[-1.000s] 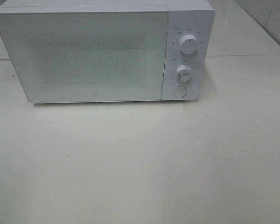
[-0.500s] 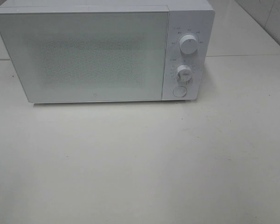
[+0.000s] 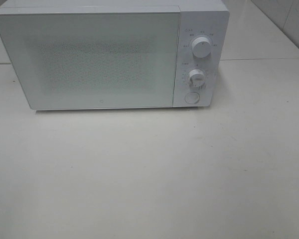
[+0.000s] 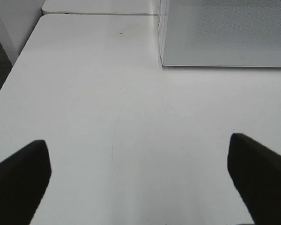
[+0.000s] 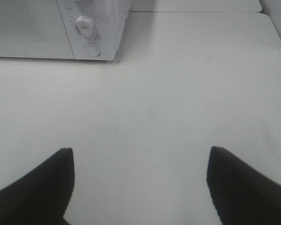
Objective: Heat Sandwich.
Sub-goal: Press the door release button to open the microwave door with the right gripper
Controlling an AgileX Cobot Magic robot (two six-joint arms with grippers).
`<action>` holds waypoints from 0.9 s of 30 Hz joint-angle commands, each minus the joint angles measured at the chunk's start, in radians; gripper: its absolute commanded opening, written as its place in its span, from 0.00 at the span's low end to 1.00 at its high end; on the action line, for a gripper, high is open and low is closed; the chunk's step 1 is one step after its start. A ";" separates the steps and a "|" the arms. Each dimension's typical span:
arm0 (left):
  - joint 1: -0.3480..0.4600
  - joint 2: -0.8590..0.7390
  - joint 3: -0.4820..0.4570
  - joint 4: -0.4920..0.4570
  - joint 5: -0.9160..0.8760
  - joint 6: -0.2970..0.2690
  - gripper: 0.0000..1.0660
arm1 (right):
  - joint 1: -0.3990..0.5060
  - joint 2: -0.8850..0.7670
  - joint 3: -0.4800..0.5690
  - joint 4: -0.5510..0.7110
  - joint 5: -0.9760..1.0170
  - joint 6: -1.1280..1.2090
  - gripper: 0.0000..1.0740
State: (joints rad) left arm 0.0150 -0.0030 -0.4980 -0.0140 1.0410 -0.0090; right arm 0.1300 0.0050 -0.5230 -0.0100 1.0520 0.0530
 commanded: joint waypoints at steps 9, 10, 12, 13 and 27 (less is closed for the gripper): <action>-0.003 -0.023 0.003 -0.001 -0.005 -0.003 0.91 | -0.027 -0.037 0.017 -0.001 -0.018 0.012 0.70; -0.003 -0.023 0.003 -0.001 -0.005 -0.003 0.91 | -0.027 -0.037 0.017 -0.001 -0.018 0.012 0.70; -0.003 -0.023 0.003 -0.001 -0.005 -0.003 0.91 | -0.027 -0.037 0.017 -0.001 -0.018 0.012 0.70; -0.003 -0.023 0.003 -0.001 -0.005 -0.003 0.91 | -0.027 -0.037 0.017 -0.001 -0.018 0.012 0.70; -0.003 -0.023 0.003 -0.001 -0.005 -0.003 0.91 | -0.027 -0.019 -0.009 -0.001 -0.081 0.013 0.70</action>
State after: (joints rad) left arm 0.0150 -0.0030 -0.4980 -0.0140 1.0410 -0.0090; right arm 0.1120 -0.0030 -0.5190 -0.0100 1.0070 0.0530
